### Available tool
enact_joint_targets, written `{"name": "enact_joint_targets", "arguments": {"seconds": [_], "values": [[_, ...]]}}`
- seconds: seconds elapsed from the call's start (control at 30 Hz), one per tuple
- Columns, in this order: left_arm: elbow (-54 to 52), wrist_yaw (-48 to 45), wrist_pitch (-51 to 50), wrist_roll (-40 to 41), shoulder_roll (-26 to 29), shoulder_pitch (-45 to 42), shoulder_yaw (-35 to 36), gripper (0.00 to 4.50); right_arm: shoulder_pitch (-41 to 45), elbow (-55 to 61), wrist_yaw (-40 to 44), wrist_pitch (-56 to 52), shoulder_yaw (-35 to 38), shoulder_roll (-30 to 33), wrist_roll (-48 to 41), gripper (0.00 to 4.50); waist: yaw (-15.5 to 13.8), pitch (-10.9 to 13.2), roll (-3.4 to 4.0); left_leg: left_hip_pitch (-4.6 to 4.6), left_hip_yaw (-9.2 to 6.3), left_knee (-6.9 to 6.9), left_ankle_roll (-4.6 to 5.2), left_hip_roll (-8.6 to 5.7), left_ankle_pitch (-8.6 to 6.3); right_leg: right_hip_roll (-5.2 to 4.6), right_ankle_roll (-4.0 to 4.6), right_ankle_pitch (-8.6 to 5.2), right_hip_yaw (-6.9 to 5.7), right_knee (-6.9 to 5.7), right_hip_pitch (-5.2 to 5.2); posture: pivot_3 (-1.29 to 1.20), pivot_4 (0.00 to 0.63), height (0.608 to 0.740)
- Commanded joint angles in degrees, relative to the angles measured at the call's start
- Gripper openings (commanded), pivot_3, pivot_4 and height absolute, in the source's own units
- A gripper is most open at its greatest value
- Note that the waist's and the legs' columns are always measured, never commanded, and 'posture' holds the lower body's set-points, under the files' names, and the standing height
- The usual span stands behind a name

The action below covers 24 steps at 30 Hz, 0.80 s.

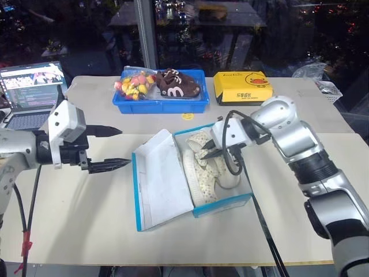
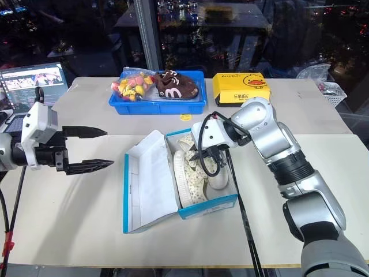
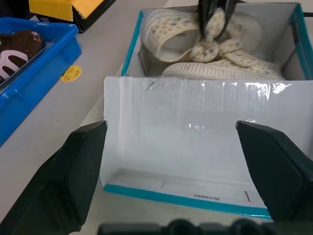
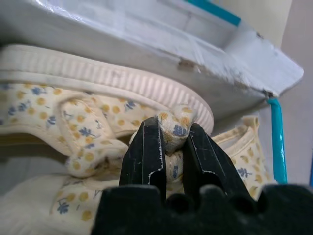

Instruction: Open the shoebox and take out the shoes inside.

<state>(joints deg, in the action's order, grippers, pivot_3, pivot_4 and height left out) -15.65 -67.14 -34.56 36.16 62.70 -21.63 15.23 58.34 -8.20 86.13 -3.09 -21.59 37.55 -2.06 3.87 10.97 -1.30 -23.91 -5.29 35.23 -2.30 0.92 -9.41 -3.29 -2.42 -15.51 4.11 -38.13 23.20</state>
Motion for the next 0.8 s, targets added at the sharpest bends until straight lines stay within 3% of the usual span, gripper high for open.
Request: {"name": "enact_joint_targets", "arguments": {"seconds": [0.03,0.1,0.37,0.57,0.73,0.8], "values": [[0.0,-0.5,1.8,-0.4,0.2,-1.7,-0.1,4.50,0.4,1.3,-0.7,-1.2,3.3,1.0,-2.0,0.09,0.1,0.0,0.00,0.00,0.00,0.01,0.00,0.00,0.00,0.00,0.00,0.00,0.00,0.00,-0.01,0.00,0.150,0.740],[0.3,-0.6,2.2,-0.7,0.2,-2.0,-0.6,4.50,1.0,0.1,-2.3,-6.2,5.6,-0.4,-5.2,0.09,0.1,0.0,0.00,0.00,0.01,0.01,0.00,0.00,0.00,0.00,0.00,0.00,0.01,0.01,0.00,0.00,0.150,0.740],[0.3,-0.7,2.2,-0.6,0.4,-1.8,-0.5,4.50,4.0,-9.6,-13.9,-6.0,12.4,-5.9,-6.4,0.09,0.1,0.0,0.00,0.00,0.01,0.01,0.00,0.00,0.00,0.00,0.02,0.01,0.01,-0.03,0.02,0.00,0.150,0.740],[0.4,-0.9,2.3,-0.8,0.6,-1.6,-0.4,4.50,1.8,-13.7,-16.2,-10.7,16.7,-8.0,-10.9,0.09,0.0,0.0,-0.01,-0.06,0.00,-0.01,0.00,-0.01,0.00,-0.01,0.02,0.01,0.01,0.02,0.03,0.00,0.150,0.740],[1.1,-1.3,2.6,-1.3,0.8,-2.1,-0.7,4.50,-1.5,-11.2,-13.9,-21.4,20.5,-9.4,-19.8,0.09,0.1,0.0,-0.01,-0.06,0.00,0.00,0.00,-0.02,0.00,-0.01,0.03,0.02,0.01,0.01,0.02,0.00,0.150,0.740],[1.2,-1.5,2.9,-1.7,1.0,-2.2,-0.8,4.50,-4.8,-12.7,-14.0,-13.1,15.2,-7.1,-12.2,0.09,0.1,0.0,-0.01,-0.06,0.00,0.00,0.00,-0.02,0.00,-0.01,0.03,0.02,0.01,0.01,0.02,0.00,0.150,0.740]]}}
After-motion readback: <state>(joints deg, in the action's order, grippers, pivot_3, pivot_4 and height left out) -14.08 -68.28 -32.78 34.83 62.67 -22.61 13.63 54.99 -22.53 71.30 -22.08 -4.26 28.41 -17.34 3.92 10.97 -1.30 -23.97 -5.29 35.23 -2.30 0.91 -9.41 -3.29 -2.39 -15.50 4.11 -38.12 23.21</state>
